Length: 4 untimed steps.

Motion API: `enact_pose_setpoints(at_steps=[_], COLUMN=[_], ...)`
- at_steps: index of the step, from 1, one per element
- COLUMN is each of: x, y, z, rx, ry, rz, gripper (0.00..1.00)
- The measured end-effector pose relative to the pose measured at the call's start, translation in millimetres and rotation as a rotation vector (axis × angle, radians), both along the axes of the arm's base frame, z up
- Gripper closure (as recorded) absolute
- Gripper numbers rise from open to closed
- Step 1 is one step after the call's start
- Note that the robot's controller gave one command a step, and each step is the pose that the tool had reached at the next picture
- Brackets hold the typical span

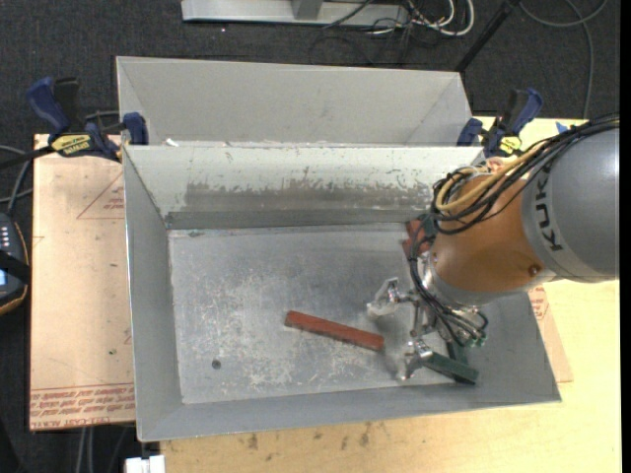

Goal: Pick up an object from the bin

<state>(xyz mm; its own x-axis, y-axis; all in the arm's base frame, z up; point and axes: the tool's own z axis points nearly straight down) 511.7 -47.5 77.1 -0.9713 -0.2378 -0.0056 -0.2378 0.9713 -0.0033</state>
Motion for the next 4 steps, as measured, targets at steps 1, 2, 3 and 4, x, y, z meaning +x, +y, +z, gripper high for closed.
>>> enact_pose_setpoints(at_steps=[1,2,3,4], x=[44.7,44.7,84.3,78.7], y=[59.3,59.4,98.3,112.4], z=[5.2,5.2,5.4,49.1], rx=[0.000,0.000,-0.010,0.004], ry=[-0.017,-0.017,0.007,0.010], rz=[0.038,0.038,0.037,0.057], gripper=[1.00,1.00,1.00,1.00])
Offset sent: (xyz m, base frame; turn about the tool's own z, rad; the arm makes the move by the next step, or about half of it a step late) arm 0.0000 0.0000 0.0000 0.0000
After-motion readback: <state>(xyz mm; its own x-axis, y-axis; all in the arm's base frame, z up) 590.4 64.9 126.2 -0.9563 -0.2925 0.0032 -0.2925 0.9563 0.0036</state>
